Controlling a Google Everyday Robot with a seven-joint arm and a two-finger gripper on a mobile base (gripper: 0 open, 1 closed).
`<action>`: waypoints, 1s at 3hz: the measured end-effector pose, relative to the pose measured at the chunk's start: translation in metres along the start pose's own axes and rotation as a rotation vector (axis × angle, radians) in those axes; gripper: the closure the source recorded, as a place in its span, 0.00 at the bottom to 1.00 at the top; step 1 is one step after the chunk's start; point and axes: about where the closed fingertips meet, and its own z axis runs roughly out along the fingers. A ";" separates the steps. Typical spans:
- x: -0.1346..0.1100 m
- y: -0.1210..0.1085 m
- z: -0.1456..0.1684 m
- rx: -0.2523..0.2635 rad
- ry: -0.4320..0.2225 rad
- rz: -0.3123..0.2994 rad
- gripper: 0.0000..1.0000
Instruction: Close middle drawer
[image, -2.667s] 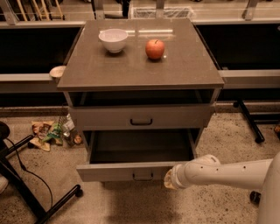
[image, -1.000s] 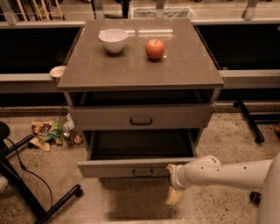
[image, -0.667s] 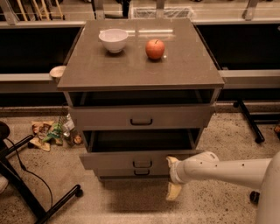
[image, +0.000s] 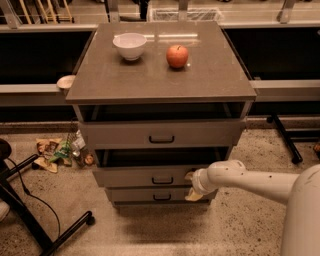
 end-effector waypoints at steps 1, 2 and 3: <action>0.004 -0.027 0.002 0.040 -0.010 -0.002 0.43; 0.009 -0.044 0.001 0.073 -0.016 0.007 0.20; 0.010 -0.038 -0.002 0.076 -0.016 0.009 0.00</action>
Offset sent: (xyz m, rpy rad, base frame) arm 0.0647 -0.0228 0.0160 0.0306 -0.1037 -0.0571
